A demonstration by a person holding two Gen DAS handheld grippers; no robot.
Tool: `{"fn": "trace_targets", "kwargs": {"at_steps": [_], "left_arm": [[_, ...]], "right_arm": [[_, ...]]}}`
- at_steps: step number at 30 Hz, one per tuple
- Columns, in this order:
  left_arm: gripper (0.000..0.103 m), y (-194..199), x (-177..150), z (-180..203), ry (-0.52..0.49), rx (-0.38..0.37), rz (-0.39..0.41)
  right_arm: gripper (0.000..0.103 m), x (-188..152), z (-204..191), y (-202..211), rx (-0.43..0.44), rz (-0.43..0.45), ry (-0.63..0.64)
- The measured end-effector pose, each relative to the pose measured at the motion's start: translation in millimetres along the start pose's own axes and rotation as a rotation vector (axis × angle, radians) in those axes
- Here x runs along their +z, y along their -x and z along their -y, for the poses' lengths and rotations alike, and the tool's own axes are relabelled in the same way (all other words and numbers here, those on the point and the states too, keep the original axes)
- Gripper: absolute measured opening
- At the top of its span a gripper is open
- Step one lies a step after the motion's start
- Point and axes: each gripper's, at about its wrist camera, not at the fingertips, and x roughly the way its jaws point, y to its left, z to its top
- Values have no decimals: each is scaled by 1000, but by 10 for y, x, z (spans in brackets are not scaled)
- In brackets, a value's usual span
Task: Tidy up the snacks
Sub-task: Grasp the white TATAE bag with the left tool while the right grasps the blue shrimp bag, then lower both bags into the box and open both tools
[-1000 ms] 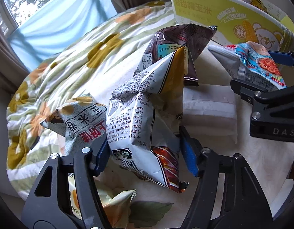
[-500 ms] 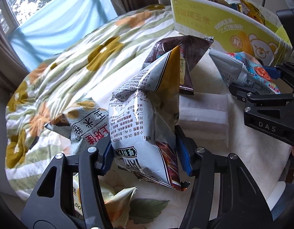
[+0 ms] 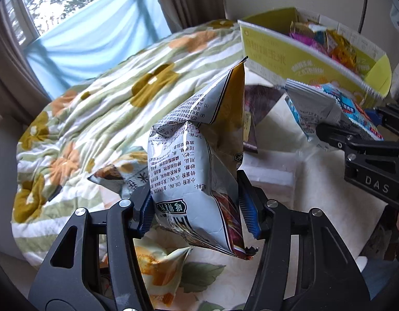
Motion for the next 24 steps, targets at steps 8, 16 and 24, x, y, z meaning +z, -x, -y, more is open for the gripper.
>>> {"fn": "trace_targets", "kwargs": {"at_steps": [8,16,24], "left_arm": [[53,554,349,-6,40,13,84],[53,970,963,221,62,22,190],[53,941,1697,750,103,-7,229]], "right_arm": [[47,285,62,657,80,74,13],[47,898,519,1140,152,165,26],[47,1400,1259,1186,173,188,46]]}}
